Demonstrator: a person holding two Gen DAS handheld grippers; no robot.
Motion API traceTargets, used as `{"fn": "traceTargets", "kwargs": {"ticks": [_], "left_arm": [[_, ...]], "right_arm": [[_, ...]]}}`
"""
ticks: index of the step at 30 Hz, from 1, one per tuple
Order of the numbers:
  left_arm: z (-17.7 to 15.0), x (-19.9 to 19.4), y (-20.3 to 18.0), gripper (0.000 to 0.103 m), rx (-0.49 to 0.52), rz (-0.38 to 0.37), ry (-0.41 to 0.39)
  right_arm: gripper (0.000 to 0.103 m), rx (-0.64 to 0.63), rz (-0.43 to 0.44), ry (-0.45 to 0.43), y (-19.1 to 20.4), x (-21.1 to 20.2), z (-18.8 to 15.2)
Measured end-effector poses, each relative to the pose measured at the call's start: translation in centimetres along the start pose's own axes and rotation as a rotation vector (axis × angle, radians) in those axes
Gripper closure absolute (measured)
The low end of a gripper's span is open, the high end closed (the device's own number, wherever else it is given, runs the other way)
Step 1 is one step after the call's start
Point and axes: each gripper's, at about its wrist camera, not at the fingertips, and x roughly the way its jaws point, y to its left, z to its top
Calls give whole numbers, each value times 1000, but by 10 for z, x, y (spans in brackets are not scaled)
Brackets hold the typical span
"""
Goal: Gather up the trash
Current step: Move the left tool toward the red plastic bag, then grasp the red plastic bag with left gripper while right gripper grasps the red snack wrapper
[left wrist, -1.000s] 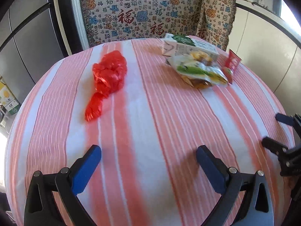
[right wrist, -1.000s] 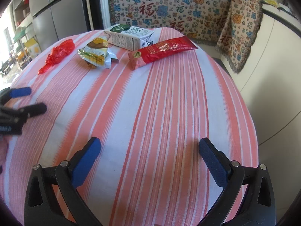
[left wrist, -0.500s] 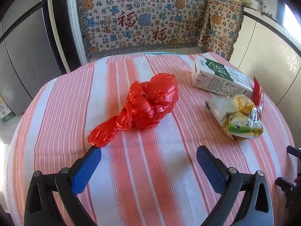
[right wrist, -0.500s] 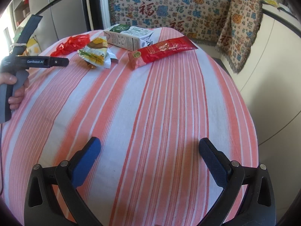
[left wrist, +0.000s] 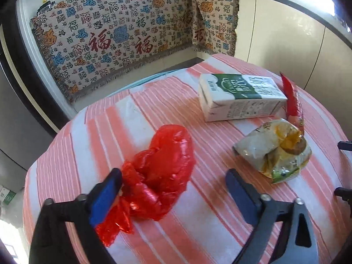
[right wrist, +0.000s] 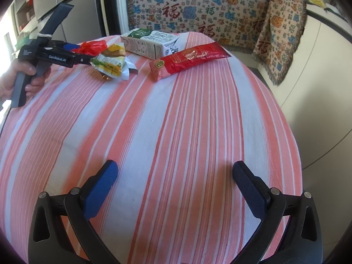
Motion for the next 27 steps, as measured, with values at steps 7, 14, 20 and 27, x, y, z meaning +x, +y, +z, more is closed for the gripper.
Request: {"fn": "traceTargets", "kwargs": {"ticks": [7,14,20,27], "left_arm": [[-36,-31,-23,56,-194,27,-14],[-103,-90,-96,55,-401,108,-7],[-121,-101,-129,39,-342,160,-34],[-119,-93,-130,17,-297,148,-8]], "right_arm": [[0,1,0,0,0,0,0],[0,3,2,0,0,0,0],[0,2,3,-1,0,0,-1],[1,122,26,1,-30,5,18]]}}
